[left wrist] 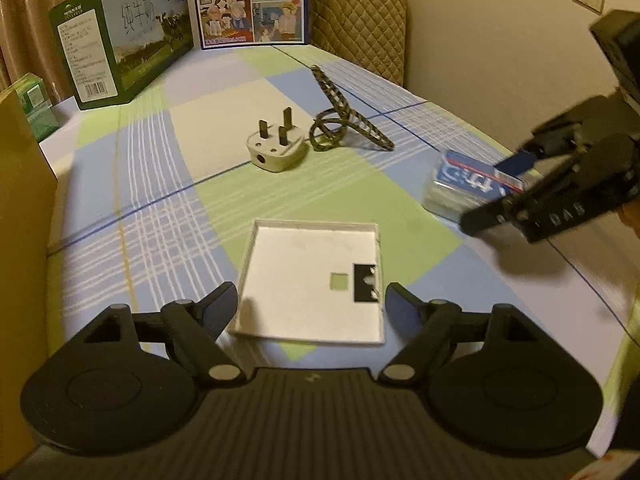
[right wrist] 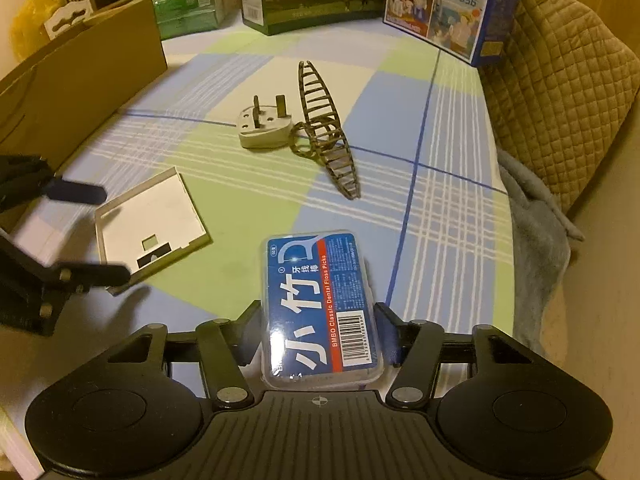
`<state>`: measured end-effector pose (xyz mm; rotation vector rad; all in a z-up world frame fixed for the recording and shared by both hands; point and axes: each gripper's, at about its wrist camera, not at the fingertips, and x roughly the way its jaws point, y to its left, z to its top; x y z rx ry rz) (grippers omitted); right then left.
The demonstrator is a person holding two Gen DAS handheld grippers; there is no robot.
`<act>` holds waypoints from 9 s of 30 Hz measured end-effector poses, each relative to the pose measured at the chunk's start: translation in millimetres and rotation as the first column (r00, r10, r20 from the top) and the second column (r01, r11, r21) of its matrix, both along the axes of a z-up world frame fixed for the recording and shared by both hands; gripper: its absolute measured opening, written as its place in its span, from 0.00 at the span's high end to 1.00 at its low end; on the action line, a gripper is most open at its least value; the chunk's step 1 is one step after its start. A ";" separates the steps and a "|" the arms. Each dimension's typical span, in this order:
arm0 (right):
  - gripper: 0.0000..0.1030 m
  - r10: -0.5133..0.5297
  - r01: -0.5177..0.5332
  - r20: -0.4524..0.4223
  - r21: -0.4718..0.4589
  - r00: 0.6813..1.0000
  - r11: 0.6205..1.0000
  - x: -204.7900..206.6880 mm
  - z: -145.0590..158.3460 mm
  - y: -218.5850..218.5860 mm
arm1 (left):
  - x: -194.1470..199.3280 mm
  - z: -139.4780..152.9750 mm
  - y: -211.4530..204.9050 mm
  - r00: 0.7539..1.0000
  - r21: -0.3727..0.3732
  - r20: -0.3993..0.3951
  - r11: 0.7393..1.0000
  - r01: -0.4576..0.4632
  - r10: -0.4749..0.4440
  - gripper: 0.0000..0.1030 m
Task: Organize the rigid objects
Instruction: 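Carry the toothpick box with right tool toward the cardboard box, then lower the clear toothpick box into the cardboard box and open right tool, then move both open tools back over the table toward the white plug and wire toy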
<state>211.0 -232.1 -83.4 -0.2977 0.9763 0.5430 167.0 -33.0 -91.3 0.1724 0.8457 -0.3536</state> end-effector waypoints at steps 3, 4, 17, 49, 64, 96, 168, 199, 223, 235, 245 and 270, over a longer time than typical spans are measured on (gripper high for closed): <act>0.47 -0.009 0.009 -0.006 0.002 1.000 1.000 0.2 0.7 1.6 | 10.0 -3.3 -0.4 1.000 0.008 -0.007 1.000 0.008 -0.008 0.16; 0.47 -0.011 0.011 -0.008 0.004 1.000 1.000 0.3 0.6 2.2 | 13.2 -4.7 -0.2 1.000 0.001 -0.013 1.000 0.015 -0.015 0.15; 0.45 -0.017 0.017 0.005 0.037 1.000 0.999 -1.1 2.6 13.2 | 20.7 -11.6 -3.6 0.997 0.001 -0.066 1.000 0.028 -0.028 0.17; 0.48 -0.157 0.148 0.072 0.114 0.985 0.982 -35.9 79.7 30.5 | -41.1 48.9 25.1 0.992 -0.079 -0.012 0.989 -0.125 0.125 0.18; 0.48 -0.222 0.201 0.075 0.218 0.972 0.955 -129.0 123.0 60.9 | -111.1 124.6 71.0 0.973 -0.117 0.074 0.971 -0.211 0.220 0.18; 0.48 -0.058 0.029 0.109 0.250 0.992 0.968 -179.4 143.4 165.1 | -173.3 169.3 161.0 0.935 -0.111 0.139 0.943 -0.313 0.327 0.18; 0.48 0.052 -0.075 0.095 0.257 0.994 0.964 -94.0 107.5 336.0 | -83.9 134.4 320.9 0.899 -0.022 0.093 0.903 -0.428 0.428 0.17; 0.42 0.008 -0.046 0.111 0.344 0.994 0.938 -101.5 119.7 314.4 | -98.1 143.3 313.1 0.896 -0.035 0.115 0.903 -0.429 0.430 0.17; 0.42 -0.197 0.146 0.110 0.359 0.974 0.922 -149.8 144.2 181.8 | -133.5 170.6 214.3 0.917 -0.107 0.121 0.924 -0.367 0.379 0.18; 0.41 -0.296 0.237 0.113 0.367 0.948 0.899 -161.7 149.8 122.0 | -140.0 172.1 178.2 0.922 -0.151 0.112 0.923 -0.353 0.371 0.18; 0.41 -0.372 0.307 0.119 0.366 0.921 0.879 -163.2 151.1 84.2 | -136.2 172.0 148.8 0.939 -0.174 0.111 0.936 -0.305 0.327 0.18; 0.41 -0.454 0.411 0.078 0.314 0.887 0.856 -130.1 131.7 17.9 | -84.2 150.4 70.4 0.982 -0.144 0.080 0.977 -0.159 0.171 0.18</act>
